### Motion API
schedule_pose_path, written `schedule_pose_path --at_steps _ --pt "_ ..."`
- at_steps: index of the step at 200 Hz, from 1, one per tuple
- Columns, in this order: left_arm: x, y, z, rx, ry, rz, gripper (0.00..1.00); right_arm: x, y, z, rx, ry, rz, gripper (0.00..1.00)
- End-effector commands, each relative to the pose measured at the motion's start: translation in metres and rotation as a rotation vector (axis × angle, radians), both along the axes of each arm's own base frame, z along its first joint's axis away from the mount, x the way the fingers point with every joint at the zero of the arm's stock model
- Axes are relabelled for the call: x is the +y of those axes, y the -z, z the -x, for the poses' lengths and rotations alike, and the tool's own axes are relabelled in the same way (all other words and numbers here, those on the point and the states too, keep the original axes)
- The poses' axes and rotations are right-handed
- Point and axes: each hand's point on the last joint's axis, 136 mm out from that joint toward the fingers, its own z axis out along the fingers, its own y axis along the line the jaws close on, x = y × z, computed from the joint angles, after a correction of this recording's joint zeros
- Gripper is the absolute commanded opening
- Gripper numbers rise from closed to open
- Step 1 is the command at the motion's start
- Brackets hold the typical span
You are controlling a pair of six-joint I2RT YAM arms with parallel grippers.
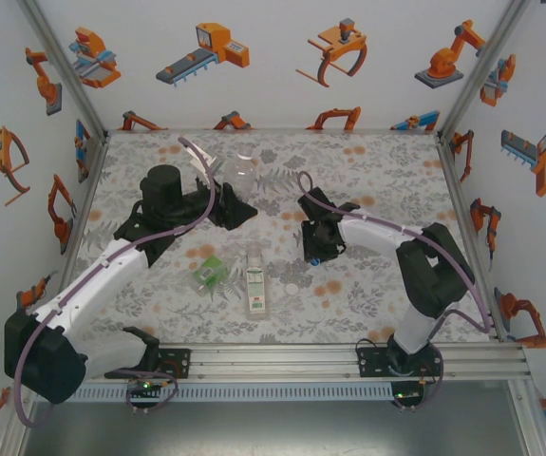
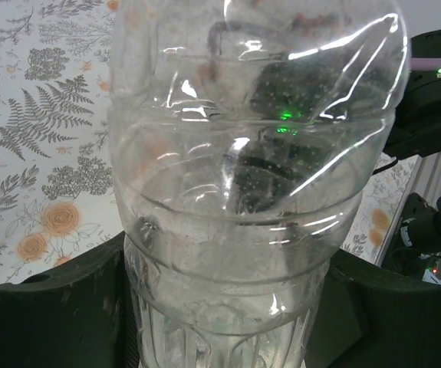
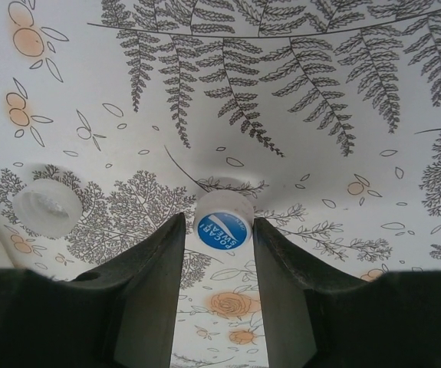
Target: Screw on the bottle caps
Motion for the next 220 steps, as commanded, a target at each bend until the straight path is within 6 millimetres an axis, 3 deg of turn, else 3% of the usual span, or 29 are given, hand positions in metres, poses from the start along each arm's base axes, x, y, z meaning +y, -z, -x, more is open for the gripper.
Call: schedule_pose_path --at_steps 1,104,157,188,220 --pt "-0.001 -0.013 0.006 -0.028 0.011 0.038 0.0 0.001 0.0 -0.003 -0.006 -0.02 0.035 0.41" --pt "0.001 -0.013 0.007 -0.026 0.0 0.042 0.0 0.006 0.007 0.004 0.007 -0.061 0.091 0.38" --pt "0.003 -0.013 0.008 -0.03 -0.006 0.037 0.0 0.008 0.005 0.006 0.008 -0.066 0.085 0.31" --pt "0.001 -0.012 0.014 -0.053 0.041 -0.011 0.0 0.01 -0.013 0.005 -0.033 -0.067 0.049 0.26" --pt "0.0 -0.008 0.028 -0.097 0.139 -0.137 0.0 0.018 -0.057 0.004 -0.132 -0.093 -0.053 0.21"
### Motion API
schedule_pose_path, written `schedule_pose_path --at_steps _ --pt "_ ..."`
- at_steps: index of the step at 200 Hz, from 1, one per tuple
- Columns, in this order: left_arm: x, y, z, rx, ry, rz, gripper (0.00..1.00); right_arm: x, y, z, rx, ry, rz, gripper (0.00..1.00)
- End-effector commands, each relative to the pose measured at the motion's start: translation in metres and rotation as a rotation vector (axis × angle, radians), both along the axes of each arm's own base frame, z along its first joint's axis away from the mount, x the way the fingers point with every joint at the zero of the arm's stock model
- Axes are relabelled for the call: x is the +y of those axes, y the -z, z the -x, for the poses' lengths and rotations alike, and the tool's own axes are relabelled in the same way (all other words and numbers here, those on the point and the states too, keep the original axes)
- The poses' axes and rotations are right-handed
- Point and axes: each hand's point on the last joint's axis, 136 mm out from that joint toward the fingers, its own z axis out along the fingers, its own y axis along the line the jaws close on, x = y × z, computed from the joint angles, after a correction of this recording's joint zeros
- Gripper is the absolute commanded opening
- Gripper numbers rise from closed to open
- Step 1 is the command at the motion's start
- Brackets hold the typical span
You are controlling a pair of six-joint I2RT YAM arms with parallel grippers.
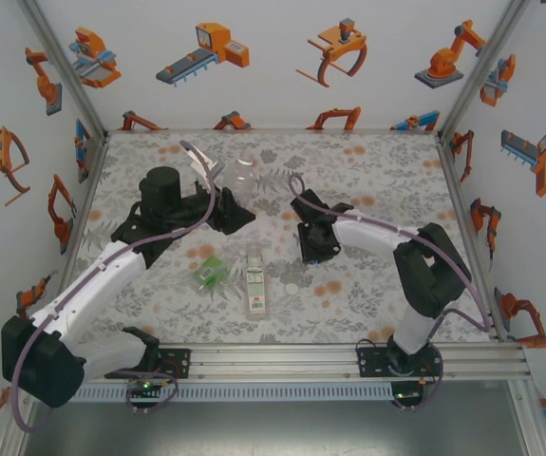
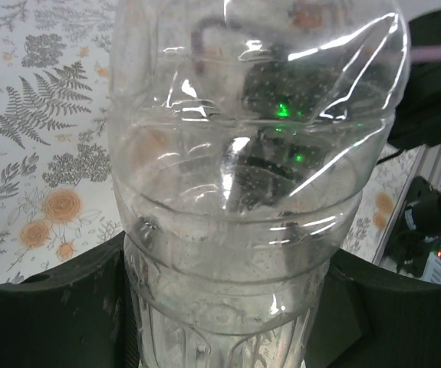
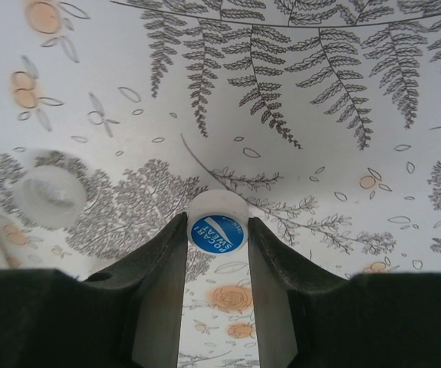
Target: Screw on the bottle caps
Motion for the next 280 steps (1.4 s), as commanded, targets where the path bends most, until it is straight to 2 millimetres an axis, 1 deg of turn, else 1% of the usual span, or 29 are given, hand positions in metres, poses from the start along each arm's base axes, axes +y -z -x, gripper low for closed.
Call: schedule_pose_path --at_steps 1,34,55,75,98,109,119,130,141,161,176,198,227,238,265,280 --pt "-0.003 -0.013 0.018 -0.085 0.108 -0.08 0.0 0.009 -0.048 -0.001 -0.103 -0.043 -0.089 0.21" --pt "-0.003 -0.002 0.028 -0.133 0.195 -0.189 0.0 0.012 -0.109 -0.002 -0.259 -0.103 -0.19 0.17" --pt "-0.006 0.006 0.037 -0.171 0.26 -0.24 0.0 0.015 -0.15 0.006 -0.375 -0.2 -0.256 0.15" --pt "-0.009 0.016 0.05 -0.224 0.336 -0.301 0.0 0.02 -0.189 0.022 -0.503 -0.347 -0.329 0.15" --pt "-0.016 0.035 0.067 -0.313 0.42 -0.458 0.0 0.02 -0.232 0.043 -0.654 -0.487 -0.391 0.15" --pt "-0.02 0.04 0.072 -0.323 0.441 -0.504 0.0 0.023 -0.248 0.056 -0.709 -0.571 -0.429 0.14" --pt "-0.024 0.04 0.075 -0.317 0.461 -0.507 0.0 0.025 -0.261 0.069 -0.757 -0.64 -0.466 0.13" --pt "-0.028 0.041 0.08 -0.314 0.486 -0.502 0.0 0.026 -0.271 0.083 -0.808 -0.716 -0.491 0.08" --pt "-0.033 0.043 0.085 -0.318 0.509 -0.506 0.0 0.026 -0.282 0.097 -0.862 -0.793 -0.519 0.06" --pt "-0.041 0.047 0.093 -0.328 0.545 -0.516 0.0 0.024 -0.292 0.117 -0.933 -0.896 -0.531 0.07" --pt "-0.047 0.047 0.098 -0.341 0.57 -0.517 0.0 0.024 -0.292 0.135 -0.954 -1.008 -0.535 0.06" --pt "-0.055 0.045 0.105 -0.365 0.608 -0.516 0.0 0.025 -0.293 0.15 -0.981 -1.105 -0.548 0.06" --pt "-0.065 0.045 0.115 -0.398 0.657 -0.518 0.0 0.028 -0.292 0.155 -0.984 -1.143 -0.568 0.07" --pt "-0.067 0.045 0.119 -0.406 0.671 -0.517 0.0 0.028 -0.289 0.153 -0.971 -1.139 -0.562 0.07" --pt "-0.071 0.046 0.128 -0.422 0.707 -0.521 0.0 0.028 -0.283 0.157 -0.95 -1.156 -0.565 0.06" --pt "-0.072 0.043 0.133 -0.431 0.728 -0.511 0.0 0.027 -0.279 0.157 -0.938 -1.161 -0.554 0.06"
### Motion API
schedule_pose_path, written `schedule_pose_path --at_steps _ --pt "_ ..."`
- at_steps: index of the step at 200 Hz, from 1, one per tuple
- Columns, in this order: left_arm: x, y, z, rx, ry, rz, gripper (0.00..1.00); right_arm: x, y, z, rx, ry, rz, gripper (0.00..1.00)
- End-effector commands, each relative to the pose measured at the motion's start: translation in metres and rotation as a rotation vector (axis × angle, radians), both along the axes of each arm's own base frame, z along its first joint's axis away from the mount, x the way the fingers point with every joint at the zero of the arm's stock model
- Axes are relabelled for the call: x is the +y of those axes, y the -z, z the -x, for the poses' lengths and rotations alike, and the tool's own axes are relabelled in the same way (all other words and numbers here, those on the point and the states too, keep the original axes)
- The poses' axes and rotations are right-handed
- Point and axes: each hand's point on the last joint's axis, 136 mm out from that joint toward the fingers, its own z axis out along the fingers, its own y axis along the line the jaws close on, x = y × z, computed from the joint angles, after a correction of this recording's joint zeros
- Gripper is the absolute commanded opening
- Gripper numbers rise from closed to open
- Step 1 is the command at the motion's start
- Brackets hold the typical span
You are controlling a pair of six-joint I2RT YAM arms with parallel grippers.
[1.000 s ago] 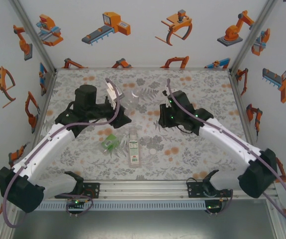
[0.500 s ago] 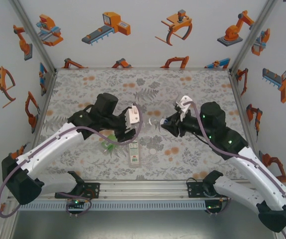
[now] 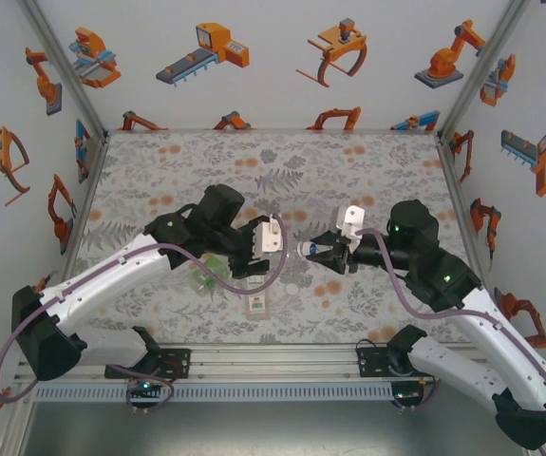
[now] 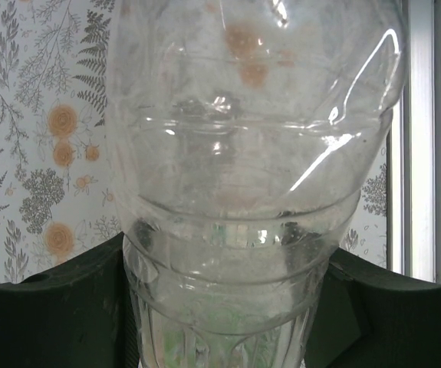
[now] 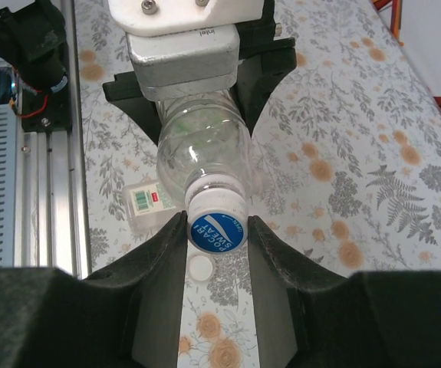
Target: Screw on the bottle caps
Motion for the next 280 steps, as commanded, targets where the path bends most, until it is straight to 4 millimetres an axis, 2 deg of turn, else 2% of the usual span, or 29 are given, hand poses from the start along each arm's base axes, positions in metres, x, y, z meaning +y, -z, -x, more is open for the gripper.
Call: schedule_pose_path --at_steps 1,55,112,135,166,186,226,245,280 --pt "-0.01 -0.018 0.016 -0.027 0.102 0.041 0.0 0.001 0.011 0.005 -0.009 -0.032 0.031 0.06" --pt "-0.013 -0.03 0.037 -0.075 0.234 0.083 0.0 0.0 0.015 0.029 -0.052 -0.167 0.05 0.04" --pt "-0.019 -0.041 0.042 -0.069 0.283 0.114 0.0 -0.003 0.016 0.034 -0.136 -0.193 0.048 0.0" --pt "-0.025 -0.043 0.038 -0.054 0.271 0.113 0.0 -0.003 0.018 0.027 -0.145 -0.156 0.064 0.0" --pt "-0.027 -0.035 0.029 -0.065 0.231 0.081 0.0 -0.006 0.02 0.011 -0.086 -0.051 0.072 0.0" --pt "-0.029 -0.033 0.022 -0.087 0.193 0.086 0.0 -0.003 0.016 0.003 0.053 0.018 0.018 0.0" --pt "-0.029 -0.03 0.004 -0.152 0.104 0.084 0.0 -0.001 0.022 -0.013 0.527 0.205 -0.105 0.0" --pt "-0.029 -0.031 0.001 -0.183 0.092 0.102 0.0 -0.005 0.029 -0.024 0.762 0.335 -0.18 0.0" --pt "-0.032 -0.033 -0.008 -0.22 0.059 0.132 0.0 -0.017 0.057 -0.042 1.181 0.617 -0.286 0.01"
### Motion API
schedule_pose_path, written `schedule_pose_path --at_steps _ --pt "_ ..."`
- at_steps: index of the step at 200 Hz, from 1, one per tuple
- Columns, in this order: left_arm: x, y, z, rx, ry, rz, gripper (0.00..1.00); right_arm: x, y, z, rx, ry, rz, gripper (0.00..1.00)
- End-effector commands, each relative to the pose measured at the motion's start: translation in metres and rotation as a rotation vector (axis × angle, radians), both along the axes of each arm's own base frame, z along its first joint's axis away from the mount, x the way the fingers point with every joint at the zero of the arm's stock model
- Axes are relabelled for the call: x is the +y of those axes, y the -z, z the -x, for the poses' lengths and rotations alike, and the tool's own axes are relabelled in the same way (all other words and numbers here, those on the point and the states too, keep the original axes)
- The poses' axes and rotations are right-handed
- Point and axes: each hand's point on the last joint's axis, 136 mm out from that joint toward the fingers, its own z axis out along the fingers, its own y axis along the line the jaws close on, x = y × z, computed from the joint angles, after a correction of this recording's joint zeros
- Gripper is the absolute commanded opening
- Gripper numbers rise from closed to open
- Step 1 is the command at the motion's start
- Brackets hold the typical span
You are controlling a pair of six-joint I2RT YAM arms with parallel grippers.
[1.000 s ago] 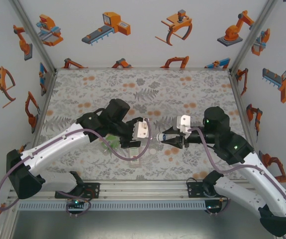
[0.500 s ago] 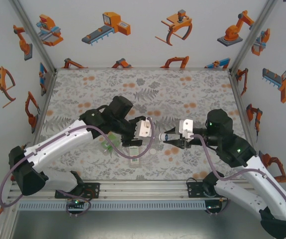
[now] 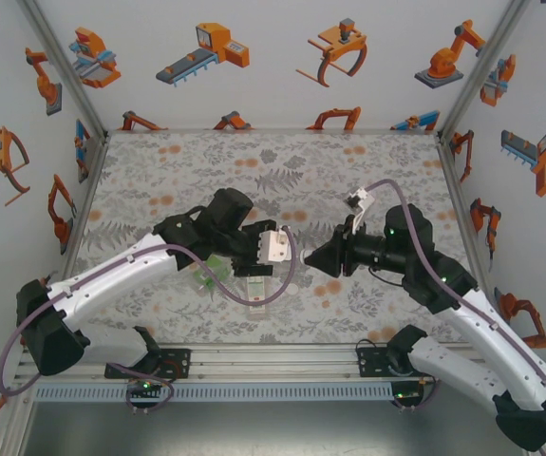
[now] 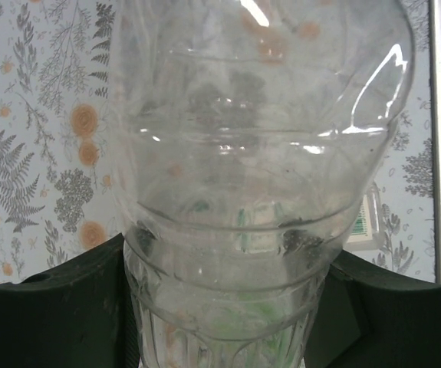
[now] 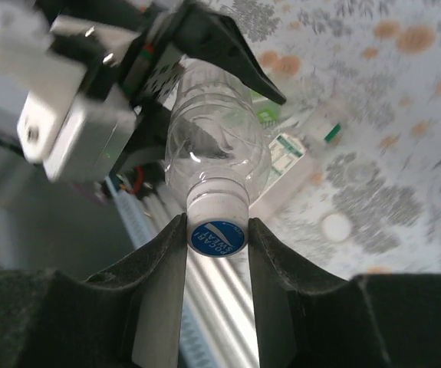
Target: Screw on the bottle caps
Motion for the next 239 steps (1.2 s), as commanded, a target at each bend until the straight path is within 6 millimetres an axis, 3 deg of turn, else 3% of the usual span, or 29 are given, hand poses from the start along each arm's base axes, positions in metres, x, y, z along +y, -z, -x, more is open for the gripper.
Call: schedule_pose_path --at_steps 1,24,57,107,124,137,197,239 --pt "-0.026 -0.046 -0.001 -0.083 0.029 0.192 0.0 -0.006 0.027 -0.016 0.436 0.256 -0.109 0.02" --pt "-0.027 -0.044 -0.007 -0.095 0.0 0.197 0.0 -0.009 0.044 -0.019 0.685 0.39 -0.187 0.05" --pt "-0.03 -0.045 -0.009 -0.094 -0.021 0.239 0.0 -0.014 0.059 -0.023 0.884 0.528 -0.309 0.13" --pt "-0.031 -0.04 -0.002 -0.056 -0.001 0.241 0.0 -0.018 0.064 -0.026 0.921 0.583 -0.342 0.22" --pt "-0.029 -0.036 -0.003 -0.056 -0.008 0.233 0.0 -0.022 0.063 -0.026 0.881 0.584 -0.307 0.3" --pt "-0.028 -0.033 -0.004 -0.057 -0.015 0.23 0.0 -0.023 0.058 -0.027 0.84 0.579 -0.285 0.43" --pt "-0.025 -0.021 -0.004 0.001 -0.024 0.185 0.0 -0.037 0.009 -0.027 0.573 0.524 -0.25 0.77" --pt "-0.018 -0.014 0.01 0.105 0.002 0.141 0.0 -0.044 -0.028 -0.025 0.33 0.456 -0.206 0.81"
